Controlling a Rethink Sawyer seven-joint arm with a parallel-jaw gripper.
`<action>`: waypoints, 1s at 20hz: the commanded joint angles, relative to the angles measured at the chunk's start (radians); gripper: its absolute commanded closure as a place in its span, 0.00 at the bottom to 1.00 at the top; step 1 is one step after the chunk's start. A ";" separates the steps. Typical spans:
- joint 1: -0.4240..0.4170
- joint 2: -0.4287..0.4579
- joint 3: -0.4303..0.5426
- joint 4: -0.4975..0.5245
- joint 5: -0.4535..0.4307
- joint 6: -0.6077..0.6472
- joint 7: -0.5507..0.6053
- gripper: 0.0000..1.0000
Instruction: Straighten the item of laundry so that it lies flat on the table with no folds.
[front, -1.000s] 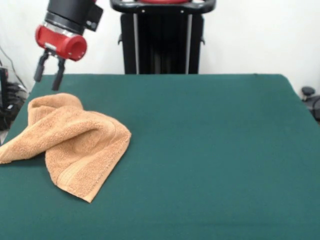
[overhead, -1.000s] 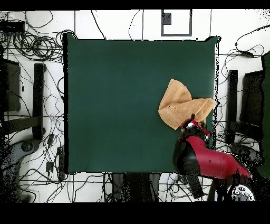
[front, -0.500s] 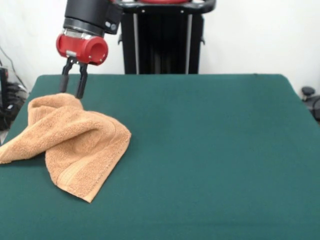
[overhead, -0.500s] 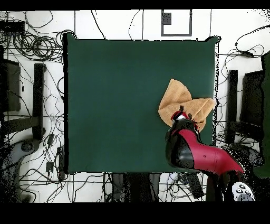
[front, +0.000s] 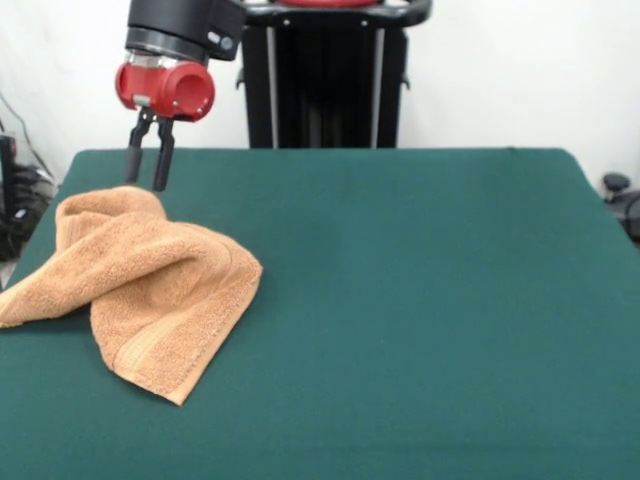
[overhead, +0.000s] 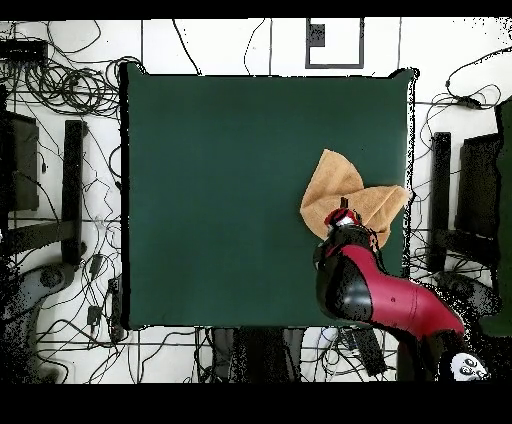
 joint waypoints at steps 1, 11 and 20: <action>0.037 0.018 0.094 0.090 0.077 -0.095 0.214 0.00; 0.100 0.031 0.035 0.102 0.182 -0.255 0.226 0.00; 0.047 0.042 0.079 0.042 0.179 -0.198 0.159 0.00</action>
